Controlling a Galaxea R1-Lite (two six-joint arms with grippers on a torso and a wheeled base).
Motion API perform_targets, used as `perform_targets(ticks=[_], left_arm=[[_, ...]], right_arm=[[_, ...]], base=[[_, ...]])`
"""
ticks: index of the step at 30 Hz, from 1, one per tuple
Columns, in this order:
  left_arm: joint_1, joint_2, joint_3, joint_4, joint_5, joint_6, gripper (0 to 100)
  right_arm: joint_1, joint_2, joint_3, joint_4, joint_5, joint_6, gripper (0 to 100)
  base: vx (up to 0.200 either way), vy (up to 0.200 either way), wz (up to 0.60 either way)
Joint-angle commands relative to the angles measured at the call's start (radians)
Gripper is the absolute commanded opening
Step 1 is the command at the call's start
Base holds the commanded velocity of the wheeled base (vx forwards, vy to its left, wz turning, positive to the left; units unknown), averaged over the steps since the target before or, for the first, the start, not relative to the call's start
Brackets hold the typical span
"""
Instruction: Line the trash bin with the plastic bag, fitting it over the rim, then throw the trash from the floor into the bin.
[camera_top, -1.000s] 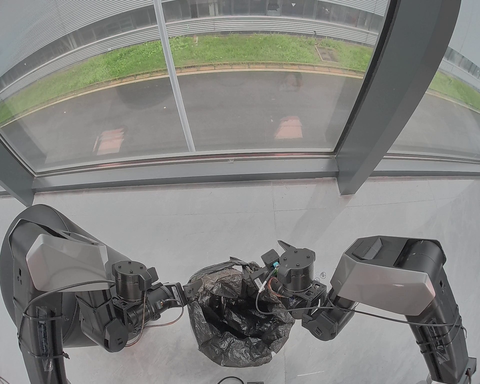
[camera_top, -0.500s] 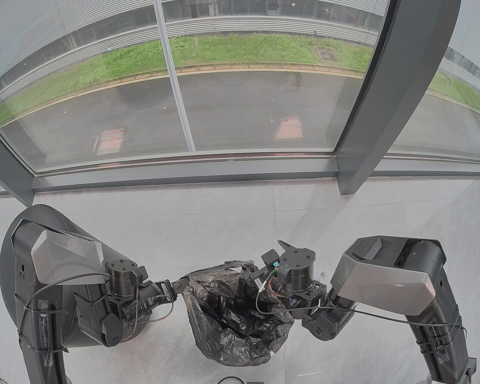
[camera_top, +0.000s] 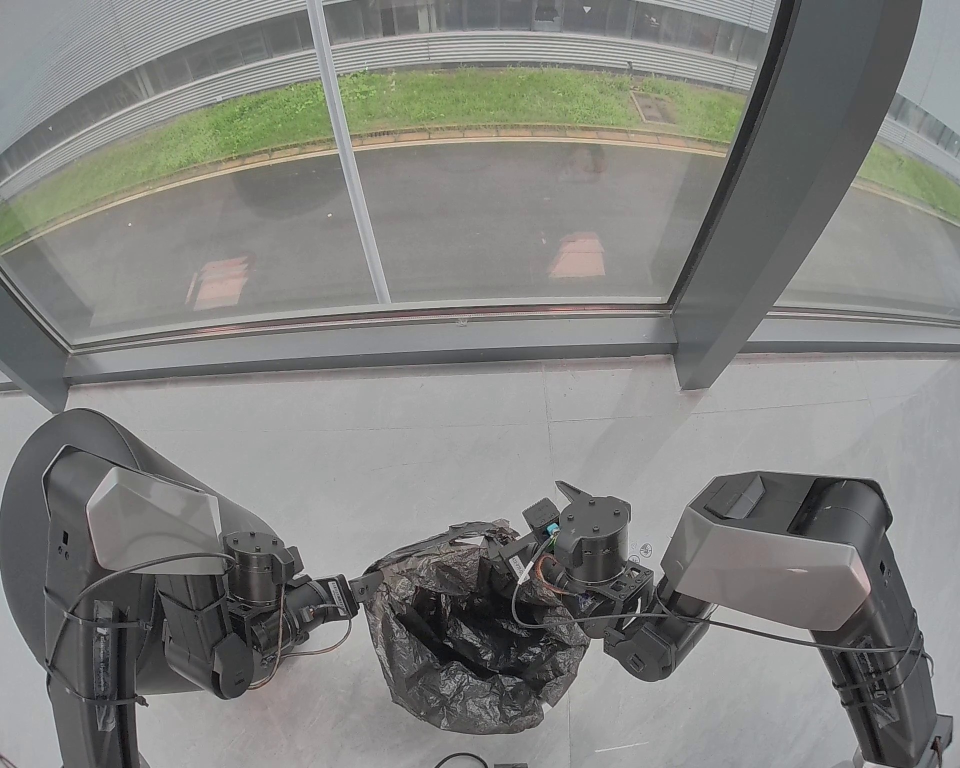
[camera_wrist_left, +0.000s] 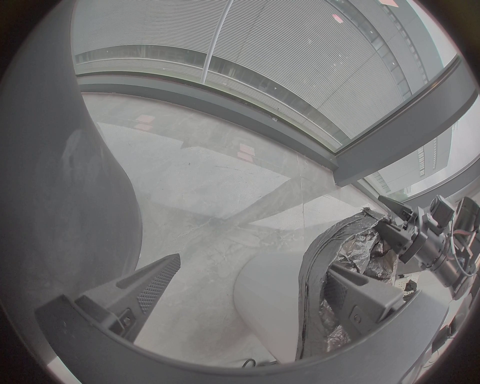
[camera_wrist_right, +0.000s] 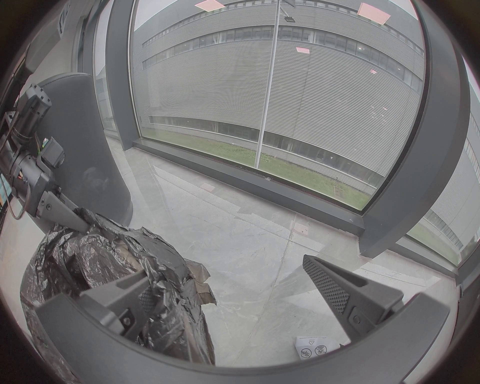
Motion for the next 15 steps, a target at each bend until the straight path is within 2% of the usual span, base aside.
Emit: perform_targets(ticks=[1, 9, 15], left_arm=[[-0.006, 0.026, -0.010, 0.008, -0.001, 0.006, 100], [-0.025, 0.031, -0.065, 0.074, -0.026, 0.015, 100], [-0.038, 0.060, -0.182, 0.192, -0.029, 0.032, 100]], right_arm=[[-0.001, 0.001, -0.002, 0.000, 0.000, 0.000, 100], [-0.002, 0.003, -0.008, 0.000, 0.000, 0.001, 100], [-0.002, 0.001, -0.012, 0.000, 0.002, 0.023, 100]], base=[[0.000, 0.000, 0.00], [0.000, 0.000, 0.00], [0.000, 0.000, 0.00]])
